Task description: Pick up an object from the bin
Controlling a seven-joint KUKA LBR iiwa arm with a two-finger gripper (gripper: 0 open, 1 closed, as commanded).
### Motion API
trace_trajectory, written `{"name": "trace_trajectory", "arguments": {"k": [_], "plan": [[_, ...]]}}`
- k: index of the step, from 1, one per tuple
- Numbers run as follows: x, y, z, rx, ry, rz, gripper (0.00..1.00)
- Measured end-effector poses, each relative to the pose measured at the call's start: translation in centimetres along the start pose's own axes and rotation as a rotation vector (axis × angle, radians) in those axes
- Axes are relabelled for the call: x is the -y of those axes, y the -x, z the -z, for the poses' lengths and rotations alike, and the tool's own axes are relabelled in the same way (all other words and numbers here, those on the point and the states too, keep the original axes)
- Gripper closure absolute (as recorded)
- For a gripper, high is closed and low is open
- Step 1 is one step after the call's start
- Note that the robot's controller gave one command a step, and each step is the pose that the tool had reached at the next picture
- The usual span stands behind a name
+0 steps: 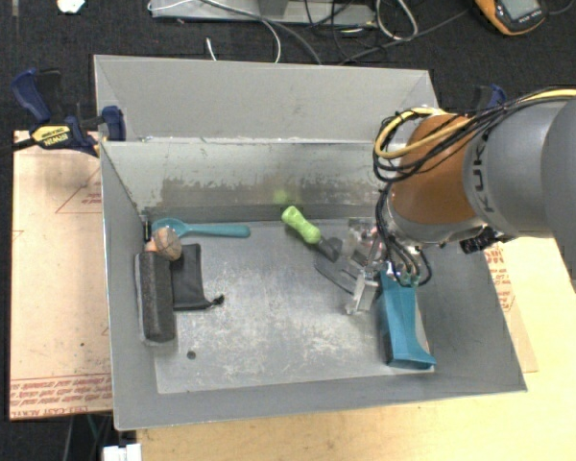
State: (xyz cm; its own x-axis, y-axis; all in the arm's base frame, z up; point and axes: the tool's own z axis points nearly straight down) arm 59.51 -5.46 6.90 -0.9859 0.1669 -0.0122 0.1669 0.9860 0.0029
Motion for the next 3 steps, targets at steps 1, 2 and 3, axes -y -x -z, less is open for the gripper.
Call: {"name": "trace_trajectory", "arguments": {"k": [1,2,3], "plan": [[1.55,0.36,0.19,-0.007,0.003,-0.089,1.00],[1.54,0.37,0.20,-0.006,0.003,-0.089,1.00],[1.51,0.38,0.46,-0.005,0.003,-0.088,1.00]]}}
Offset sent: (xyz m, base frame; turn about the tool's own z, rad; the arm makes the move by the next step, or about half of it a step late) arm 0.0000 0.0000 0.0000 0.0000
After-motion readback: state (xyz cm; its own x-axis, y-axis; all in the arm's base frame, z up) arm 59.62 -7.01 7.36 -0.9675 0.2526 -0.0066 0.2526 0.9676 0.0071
